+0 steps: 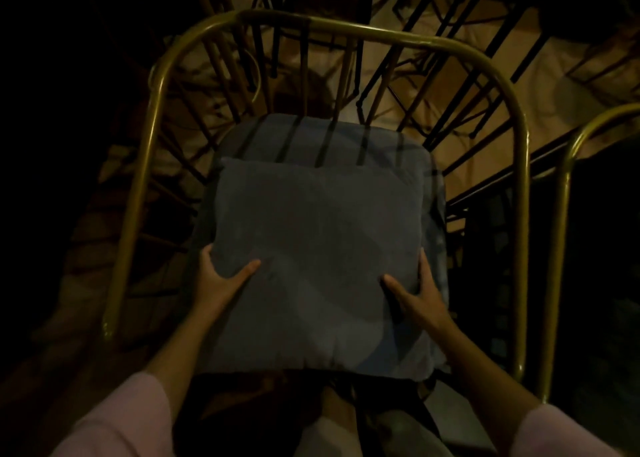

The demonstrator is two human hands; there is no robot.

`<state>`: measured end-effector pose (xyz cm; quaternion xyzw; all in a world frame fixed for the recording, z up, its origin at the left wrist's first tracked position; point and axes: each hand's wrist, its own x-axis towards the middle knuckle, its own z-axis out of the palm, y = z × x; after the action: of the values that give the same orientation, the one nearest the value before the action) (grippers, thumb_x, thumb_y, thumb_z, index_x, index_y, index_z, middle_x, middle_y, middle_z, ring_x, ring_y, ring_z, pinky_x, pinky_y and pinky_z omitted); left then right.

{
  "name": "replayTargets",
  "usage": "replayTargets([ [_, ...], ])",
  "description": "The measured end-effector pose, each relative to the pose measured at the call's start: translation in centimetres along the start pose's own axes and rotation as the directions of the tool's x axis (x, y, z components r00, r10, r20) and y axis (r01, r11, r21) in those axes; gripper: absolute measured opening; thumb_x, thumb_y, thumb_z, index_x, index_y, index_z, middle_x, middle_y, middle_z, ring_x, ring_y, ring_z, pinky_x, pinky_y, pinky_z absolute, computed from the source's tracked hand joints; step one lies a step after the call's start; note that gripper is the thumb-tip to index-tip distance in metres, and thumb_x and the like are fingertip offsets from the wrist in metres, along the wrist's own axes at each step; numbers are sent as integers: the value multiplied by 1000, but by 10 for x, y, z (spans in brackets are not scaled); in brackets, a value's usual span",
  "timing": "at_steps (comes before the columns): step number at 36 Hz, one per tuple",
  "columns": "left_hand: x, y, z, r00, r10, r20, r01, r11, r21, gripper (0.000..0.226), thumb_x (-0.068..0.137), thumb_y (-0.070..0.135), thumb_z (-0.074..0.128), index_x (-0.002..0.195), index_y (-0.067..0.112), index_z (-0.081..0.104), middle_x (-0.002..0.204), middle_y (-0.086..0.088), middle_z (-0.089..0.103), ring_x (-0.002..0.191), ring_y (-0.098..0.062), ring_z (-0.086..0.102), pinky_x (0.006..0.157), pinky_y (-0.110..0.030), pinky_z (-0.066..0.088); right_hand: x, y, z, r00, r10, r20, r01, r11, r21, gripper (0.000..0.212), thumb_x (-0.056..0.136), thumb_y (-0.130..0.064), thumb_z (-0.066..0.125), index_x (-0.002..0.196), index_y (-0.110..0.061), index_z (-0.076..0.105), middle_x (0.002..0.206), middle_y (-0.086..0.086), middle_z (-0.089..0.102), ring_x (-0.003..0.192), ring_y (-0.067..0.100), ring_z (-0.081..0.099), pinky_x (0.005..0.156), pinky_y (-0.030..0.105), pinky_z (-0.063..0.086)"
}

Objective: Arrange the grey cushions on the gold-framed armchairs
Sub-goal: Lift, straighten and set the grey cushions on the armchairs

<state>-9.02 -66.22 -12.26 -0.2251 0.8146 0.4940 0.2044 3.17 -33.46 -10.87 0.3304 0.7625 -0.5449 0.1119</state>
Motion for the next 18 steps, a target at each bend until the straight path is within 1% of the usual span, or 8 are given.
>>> replayTargets([
  [4, 1, -13, -1, 986, -4, 168, -4, 999, 49, 99, 73, 33, 82, 151, 24, 22, 150, -4, 40, 133, -25, 45, 106, -35, 39, 7, 16, 0, 999, 15, 46, -12, 999, -47, 121, 61, -76, 71, 157, -36, 8, 162, -6, 24, 145, 21, 33, 112, 37, 36],
  [6, 3, -12, -5, 972, 1, 235, -17, 998, 65, 103, 73, 39, 82, 153, 26, 17, 153, -2, 37, 136, -23, 41, 110, -37, 36, 9, 17, 4, 999, 15, 29, -14, 999, -47, 114, 71, -63, 74, 157, -34, 5, 162, -4, 24, 145, 22, 33, 111, 35, 35],
  [8, 2, -10, -9, 967, 11, 253, -35, 995, 92, 114, 65, 55, 81, 154, 29, 15, 155, 0, 35, 138, -21, 40, 114, -41, 35, 10, 20, 8, 1000, 29, -5, -29, 999, -41, 111, 74, -55, 76, 158, -33, 6, 162, -2, 26, 145, 24, 34, 113, 38, 35],
  [11, 0, -16, -6, 981, 23, 191, -50, 989, 141, 117, 59, 70, 78, 152, 35, 17, 156, 1, 35, 139, -21, 39, 115, -47, 35, 6, 26, 8, 995, 67, -74, -72, 996, -56, 119, 63, -76, 72, 156, -35, 12, 161, -1, 30, 145, 26, 34, 115, 51, 36],
  [13, -10, -19, 6, 996, 17, 88, -34, 981, 194, 120, 58, 73, 77, 153, 35, 14, 162, -4, 24, 147, -26, 28, 118, -50, 28, 0, 29, 5, 989, 81, -123, -88, 995, -47, 124, 58, -83, 69, 157, -31, 14, 160, 2, 32, 146, 28, 33, 115, 53, 36],
  [15, -33, -12, 23, 999, 47, 9, -47, 957, 288, 118, 66, 69, 74, 156, 27, 10, 166, -7, 8, 152, -26, 11, 122, -50, 16, -11, 26, -2, 983, 59, -173, -67, 997, -39, 121, 62, -78, 70, 157, -23, 17, 160, 7, 33, 146, 29, 33, 116, 52, 34],
  [16, -46, -8, 33, 996, 90, -15, -80, 941, 329, 115, 68, 67, 72, 155, 24, 12, 166, -7, 6, 152, -26, 7, 122, -49, 13, -18, 25, -9, 981, 38, -193, -47, 998, -42, 116, 67, -72, 71, 156, -21, 19, 160, 8, 33, 146, 29, 32, 117, 51, 32],
  [18, -73, 4, 55, 986, 164, -33, -142, 924, 355, 104, 74, 59, 73, 154, 17, 21, 165, -13, 12, 152, -29, 9, 122, -49, 12, -32, 22, -29, 973, -34, -229, 17, 997, -73, 104, 75, -64, 71, 156, -20, 22, 159, 8, 33, 146, 28, 33, 117, 51, 33],
])
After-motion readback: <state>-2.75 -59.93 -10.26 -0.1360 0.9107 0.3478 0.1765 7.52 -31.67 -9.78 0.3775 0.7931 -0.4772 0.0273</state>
